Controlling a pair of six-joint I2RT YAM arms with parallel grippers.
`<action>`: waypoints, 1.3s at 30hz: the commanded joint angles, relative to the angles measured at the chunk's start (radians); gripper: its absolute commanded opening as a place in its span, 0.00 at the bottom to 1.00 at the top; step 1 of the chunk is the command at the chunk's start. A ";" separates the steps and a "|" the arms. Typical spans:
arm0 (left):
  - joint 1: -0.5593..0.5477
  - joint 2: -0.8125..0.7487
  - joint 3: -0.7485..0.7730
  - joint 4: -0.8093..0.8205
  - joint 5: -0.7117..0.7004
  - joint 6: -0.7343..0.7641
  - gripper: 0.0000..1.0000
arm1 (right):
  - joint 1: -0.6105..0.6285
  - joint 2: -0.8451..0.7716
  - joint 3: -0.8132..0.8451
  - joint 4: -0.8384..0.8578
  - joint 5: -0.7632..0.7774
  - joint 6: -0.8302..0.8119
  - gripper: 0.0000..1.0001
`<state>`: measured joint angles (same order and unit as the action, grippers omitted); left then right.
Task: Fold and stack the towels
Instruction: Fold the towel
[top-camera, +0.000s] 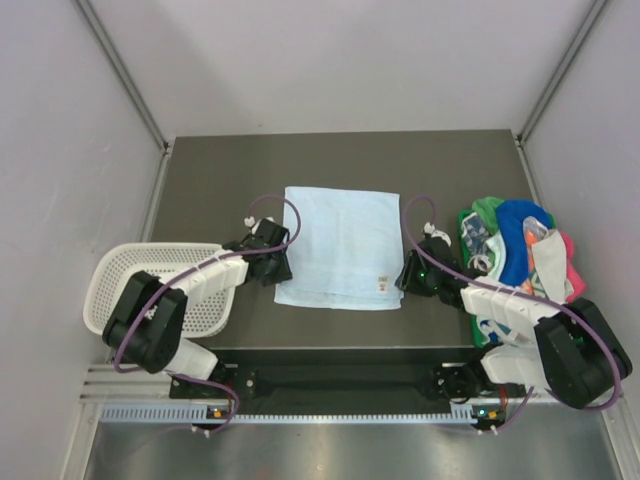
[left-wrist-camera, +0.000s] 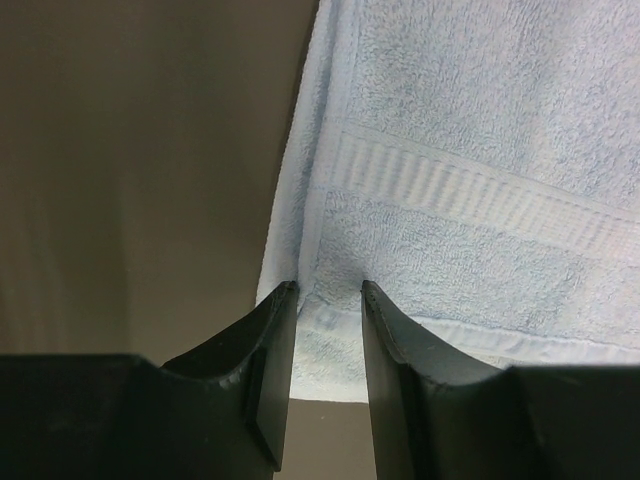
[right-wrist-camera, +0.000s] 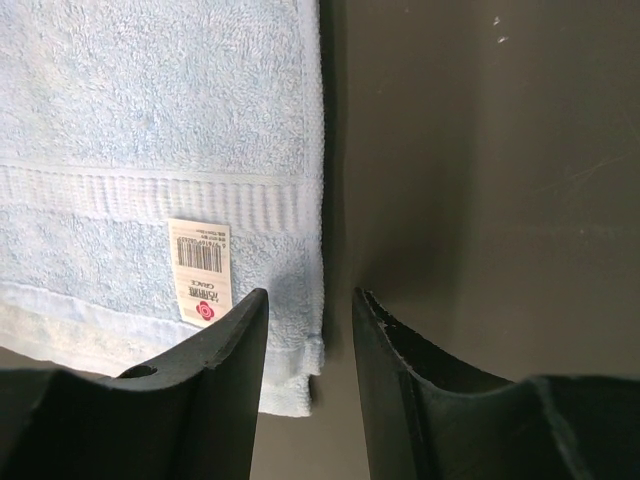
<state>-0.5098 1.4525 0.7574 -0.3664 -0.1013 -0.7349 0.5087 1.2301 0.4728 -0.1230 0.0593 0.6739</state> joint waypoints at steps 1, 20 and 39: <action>-0.007 0.003 -0.010 0.024 -0.024 -0.009 0.38 | 0.019 -0.009 -0.010 0.009 0.014 0.003 0.40; -0.009 -0.011 -0.021 0.026 -0.015 -0.001 0.35 | 0.022 0.006 -0.014 0.017 0.007 0.004 0.39; -0.018 -0.021 0.017 0.012 0.008 0.011 0.02 | 0.037 -0.063 -0.076 -0.023 -0.013 0.024 0.39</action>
<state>-0.5201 1.4559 0.7429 -0.3668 -0.1081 -0.7292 0.5240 1.1866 0.4297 -0.0967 0.0540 0.6853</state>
